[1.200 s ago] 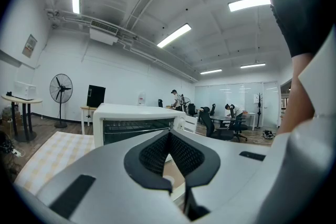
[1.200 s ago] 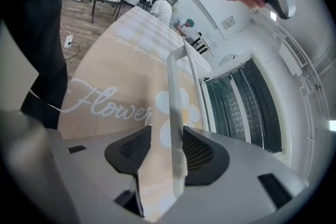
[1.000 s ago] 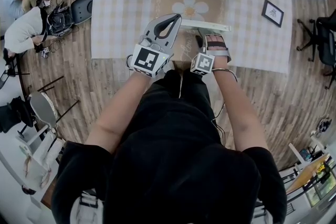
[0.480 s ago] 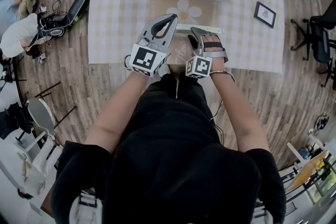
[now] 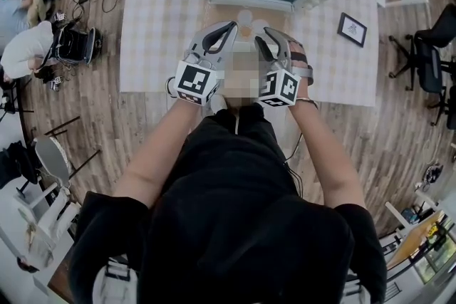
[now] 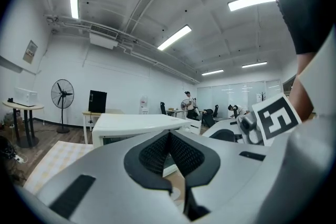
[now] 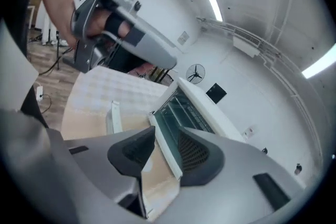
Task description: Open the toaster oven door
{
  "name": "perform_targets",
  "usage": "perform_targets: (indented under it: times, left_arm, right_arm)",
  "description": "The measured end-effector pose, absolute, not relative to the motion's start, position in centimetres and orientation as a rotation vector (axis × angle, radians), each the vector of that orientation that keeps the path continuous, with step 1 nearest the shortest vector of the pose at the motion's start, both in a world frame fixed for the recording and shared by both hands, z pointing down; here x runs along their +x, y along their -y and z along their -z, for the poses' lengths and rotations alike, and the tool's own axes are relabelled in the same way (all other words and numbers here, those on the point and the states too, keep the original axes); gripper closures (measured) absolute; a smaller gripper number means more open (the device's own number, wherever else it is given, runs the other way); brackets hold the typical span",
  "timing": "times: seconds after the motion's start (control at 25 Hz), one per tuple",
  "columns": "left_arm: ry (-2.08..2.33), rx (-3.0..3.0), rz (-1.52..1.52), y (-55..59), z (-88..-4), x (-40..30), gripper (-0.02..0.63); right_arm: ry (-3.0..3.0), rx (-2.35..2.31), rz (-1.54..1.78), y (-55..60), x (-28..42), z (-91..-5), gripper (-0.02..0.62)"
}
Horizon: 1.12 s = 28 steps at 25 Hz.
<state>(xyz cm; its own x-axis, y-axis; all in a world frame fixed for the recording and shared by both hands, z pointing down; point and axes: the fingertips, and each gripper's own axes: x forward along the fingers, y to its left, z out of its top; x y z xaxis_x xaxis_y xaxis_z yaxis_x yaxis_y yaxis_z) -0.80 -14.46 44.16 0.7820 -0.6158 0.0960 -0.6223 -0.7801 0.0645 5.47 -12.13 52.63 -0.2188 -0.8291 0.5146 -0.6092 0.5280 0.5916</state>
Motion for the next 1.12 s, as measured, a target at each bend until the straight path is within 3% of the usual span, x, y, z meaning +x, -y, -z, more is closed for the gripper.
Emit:
perform_targets:
  times: [0.48, 1.12]
  left_arm:
    - [0.967, 2.915, -0.092, 13.7, -41.2, -0.4, 0.591]
    - [0.851, 2.971, -0.027, 10.6, -36.5, 1.3, 0.591]
  right_arm:
    - [2.407, 1.428, 0.052, 11.4, 4.2, -41.4, 0.522]
    - [2.643, 1.471, -0.032, 9.5, 6.1, -37.2, 0.577]
